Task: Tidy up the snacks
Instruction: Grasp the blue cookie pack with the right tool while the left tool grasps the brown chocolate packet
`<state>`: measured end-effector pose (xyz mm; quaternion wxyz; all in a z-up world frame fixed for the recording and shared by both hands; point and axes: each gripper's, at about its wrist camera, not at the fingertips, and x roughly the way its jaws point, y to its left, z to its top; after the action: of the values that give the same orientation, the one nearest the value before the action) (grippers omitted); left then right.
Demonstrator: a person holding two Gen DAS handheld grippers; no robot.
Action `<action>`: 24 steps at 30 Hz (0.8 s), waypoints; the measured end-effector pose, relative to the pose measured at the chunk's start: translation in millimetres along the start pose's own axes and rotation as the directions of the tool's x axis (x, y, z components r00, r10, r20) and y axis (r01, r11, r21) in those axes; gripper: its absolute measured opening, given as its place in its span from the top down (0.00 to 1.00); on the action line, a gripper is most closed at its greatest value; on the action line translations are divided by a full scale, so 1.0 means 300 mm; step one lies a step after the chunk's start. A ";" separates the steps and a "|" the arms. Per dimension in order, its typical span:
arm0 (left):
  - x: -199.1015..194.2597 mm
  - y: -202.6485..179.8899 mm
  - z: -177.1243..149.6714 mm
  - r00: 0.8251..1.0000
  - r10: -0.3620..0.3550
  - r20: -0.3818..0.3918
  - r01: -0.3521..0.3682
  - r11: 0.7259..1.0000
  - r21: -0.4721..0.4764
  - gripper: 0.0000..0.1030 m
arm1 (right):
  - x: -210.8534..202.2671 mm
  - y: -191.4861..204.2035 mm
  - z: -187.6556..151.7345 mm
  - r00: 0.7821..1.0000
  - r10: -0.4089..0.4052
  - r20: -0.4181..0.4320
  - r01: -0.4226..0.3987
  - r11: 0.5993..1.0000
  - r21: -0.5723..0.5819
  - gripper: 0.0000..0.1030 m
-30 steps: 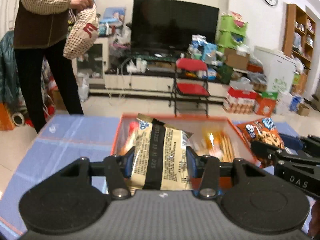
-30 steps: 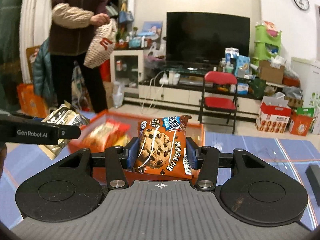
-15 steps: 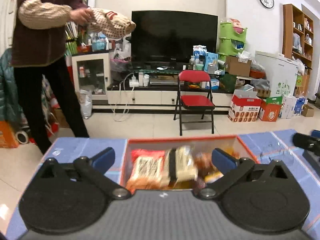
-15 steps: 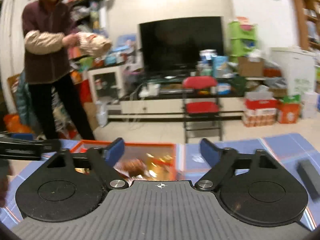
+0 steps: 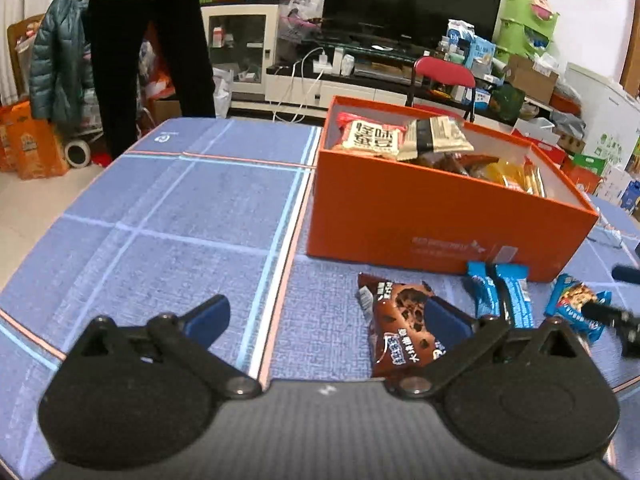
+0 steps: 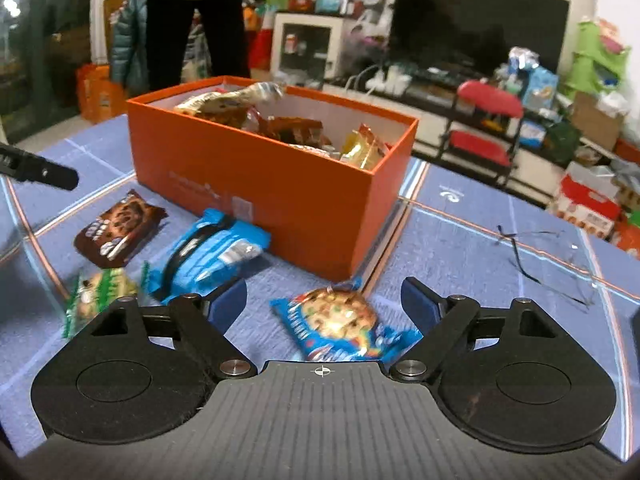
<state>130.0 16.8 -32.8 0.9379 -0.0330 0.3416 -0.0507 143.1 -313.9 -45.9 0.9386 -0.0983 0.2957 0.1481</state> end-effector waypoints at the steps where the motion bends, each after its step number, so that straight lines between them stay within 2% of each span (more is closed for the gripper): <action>1: 0.009 -0.011 -0.002 1.000 -0.014 -0.007 0.014 1.000 0.019 0.00 | 0.020 -0.014 0.010 0.999 0.034 -0.013 -0.034 0.999 0.003 0.27; 4: 0.044 -0.040 0.006 1.000 -0.017 -0.019 0.018 0.998 0.057 0.00 | 0.081 -0.045 0.025 0.993 0.073 -0.090 -0.076 0.997 -0.030 0.31; 6: 0.070 -0.055 0.006 0.999 -0.018 -0.035 0.020 0.998 0.053 0.01 | 0.102 -0.040 -0.008 0.987 0.095 -0.131 -0.101 0.994 -0.047 0.31; 9: 0.106 -0.081 0.006 0.998 -0.010 -0.060 0.011 1.000 0.019 0.01 | 0.131 -0.037 -0.031 0.982 0.106 -0.157 -0.115 0.992 -0.046 0.46; 11: 0.120 -0.104 0.004 0.998 -0.006 -0.058 0.009 0.999 0.040 0.01 | 0.122 -0.043 -0.048 0.982 0.111 -0.150 -0.113 0.994 -0.006 0.50; 13: 0.133 -0.142 0.004 0.998 0.004 -0.055 0.001 0.996 0.084 0.02 | 0.109 -0.034 -0.051 0.984 0.091 -0.154 -0.089 0.996 0.018 0.55; 15: 0.145 -0.166 0.000 0.998 -0.004 -0.066 0.011 0.995 0.101 0.02 | 0.082 -0.008 -0.065 0.985 0.067 -0.160 -0.063 0.998 0.028 0.56; 19: 0.181 -0.202 -0.014 0.995 -0.021 -0.096 0.032 0.993 0.111 0.02 | 0.022 0.060 -0.096 0.987 0.021 -0.157 -0.011 0.998 0.065 0.56; 24: 0.218 -0.196 -0.030 0.993 -0.017 -0.114 0.028 0.995 0.094 0.09 | -0.002 0.113 -0.110 0.988 -0.017 -0.153 0.035 0.993 0.115 0.57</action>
<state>169.8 -49.5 -75.8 0.9169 0.0108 0.3911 -0.0793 113.8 -291.2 -75.4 0.9194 -0.0578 0.3733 0.1100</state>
